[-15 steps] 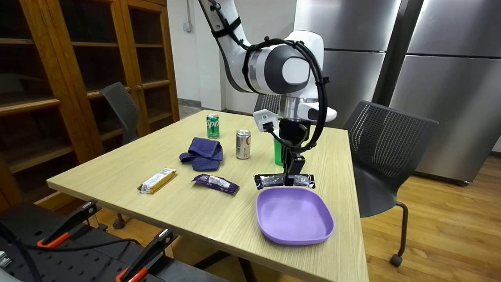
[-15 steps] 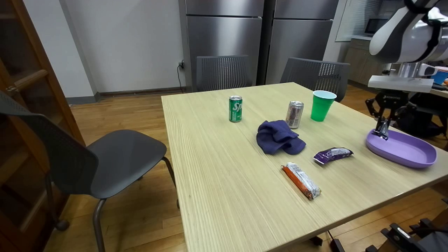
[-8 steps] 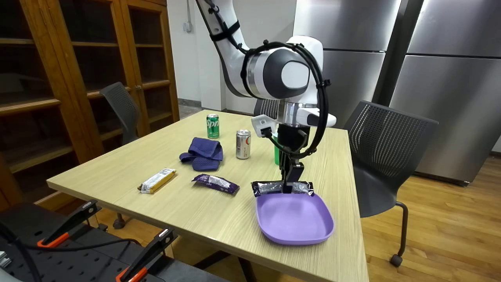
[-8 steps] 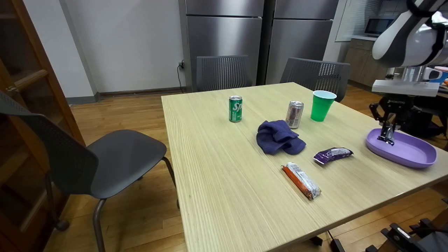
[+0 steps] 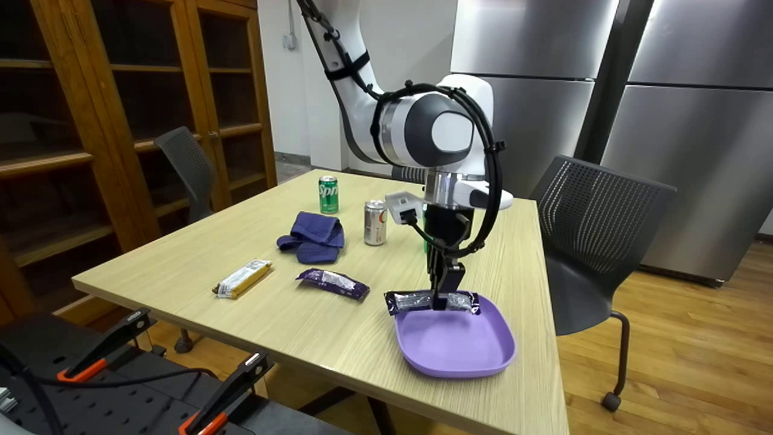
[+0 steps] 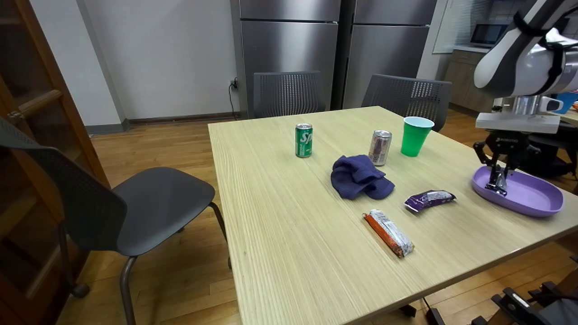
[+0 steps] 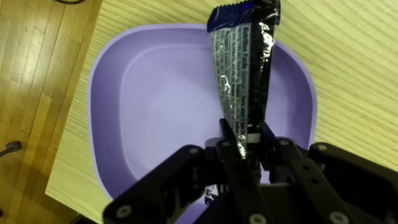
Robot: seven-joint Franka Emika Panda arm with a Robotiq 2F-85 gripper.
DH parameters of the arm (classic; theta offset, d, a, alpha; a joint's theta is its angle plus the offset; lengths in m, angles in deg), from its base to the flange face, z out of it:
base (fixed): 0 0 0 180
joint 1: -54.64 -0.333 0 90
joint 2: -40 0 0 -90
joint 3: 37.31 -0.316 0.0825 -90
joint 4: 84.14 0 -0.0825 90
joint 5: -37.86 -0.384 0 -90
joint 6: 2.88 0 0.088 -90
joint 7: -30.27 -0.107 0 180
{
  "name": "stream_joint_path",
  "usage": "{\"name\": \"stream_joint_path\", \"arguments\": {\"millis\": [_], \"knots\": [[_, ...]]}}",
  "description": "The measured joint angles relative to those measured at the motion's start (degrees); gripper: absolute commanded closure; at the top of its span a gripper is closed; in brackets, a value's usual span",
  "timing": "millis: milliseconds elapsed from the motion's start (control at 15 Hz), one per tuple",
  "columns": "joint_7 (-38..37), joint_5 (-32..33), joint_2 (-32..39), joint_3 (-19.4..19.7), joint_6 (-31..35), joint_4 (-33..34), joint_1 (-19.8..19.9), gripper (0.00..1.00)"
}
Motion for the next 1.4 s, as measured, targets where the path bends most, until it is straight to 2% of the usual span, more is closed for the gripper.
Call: {"name": "stream_joint_path", "arguments": {"millis": [733, 800, 867, 933, 1333, 1400], "knots": [[-0.5, 0.0, 5.5, 0.0, -1.9, 6.7, 0.0, 0.94], [-0.5, 0.0, 5.9, 0.0, -2.2, 7.1, 0.0, 0.53], [-0.5, 0.0, 6.2, 0.0, -2.6, 7.5, 0.0, 0.52], [-0.5, 0.0, 6.4, 0.0, -2.8, 7.9, 0.0, 0.46], [-0.2, 0.0, 6.0, 0.1, -3.0, 8.5, 0.0, 0.00], [-0.1, 0.0, 5.6, 0.1, -3.0, 8.5, 0.0, 0.00]]}}
